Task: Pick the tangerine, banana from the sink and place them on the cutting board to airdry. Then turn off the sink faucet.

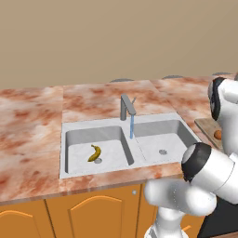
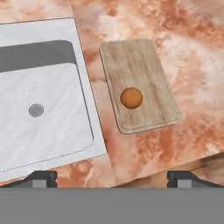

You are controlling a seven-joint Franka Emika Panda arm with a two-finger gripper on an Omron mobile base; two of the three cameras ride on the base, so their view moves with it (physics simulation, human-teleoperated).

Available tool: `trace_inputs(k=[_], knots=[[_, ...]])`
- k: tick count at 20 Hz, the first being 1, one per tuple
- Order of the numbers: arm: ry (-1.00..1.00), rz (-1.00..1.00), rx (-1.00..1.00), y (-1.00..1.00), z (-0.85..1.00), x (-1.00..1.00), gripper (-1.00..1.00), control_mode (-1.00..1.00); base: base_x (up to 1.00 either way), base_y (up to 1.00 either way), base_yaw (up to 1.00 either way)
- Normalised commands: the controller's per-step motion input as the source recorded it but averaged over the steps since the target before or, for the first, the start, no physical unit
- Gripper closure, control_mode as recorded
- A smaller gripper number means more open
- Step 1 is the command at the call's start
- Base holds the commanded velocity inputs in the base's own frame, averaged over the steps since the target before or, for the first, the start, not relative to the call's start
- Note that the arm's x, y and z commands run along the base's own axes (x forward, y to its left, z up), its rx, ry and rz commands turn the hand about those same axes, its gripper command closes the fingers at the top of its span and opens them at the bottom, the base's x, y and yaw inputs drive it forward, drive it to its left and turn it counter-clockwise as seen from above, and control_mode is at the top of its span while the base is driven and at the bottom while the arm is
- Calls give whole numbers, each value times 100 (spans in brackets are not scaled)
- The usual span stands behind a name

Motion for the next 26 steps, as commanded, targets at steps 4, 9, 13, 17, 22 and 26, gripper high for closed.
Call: trace_inputs(k=[4,9,13,17,22,26], knots=[[-5,19,8,38,0,-65,-100,-100,0,0,0],[-16,18,0,76,18,-61,-100,-100,0,0,0],[-13,15,-7,93,11,-56,-100,-100,0,0,0],[-8,11,-20,96,0,-42,-100,-100,0,0,0],[-2,1,0,65,19,-14,-100,-100,0,0,0],[6,0,16,22,24,-5,-100,-100,0,0,0]])
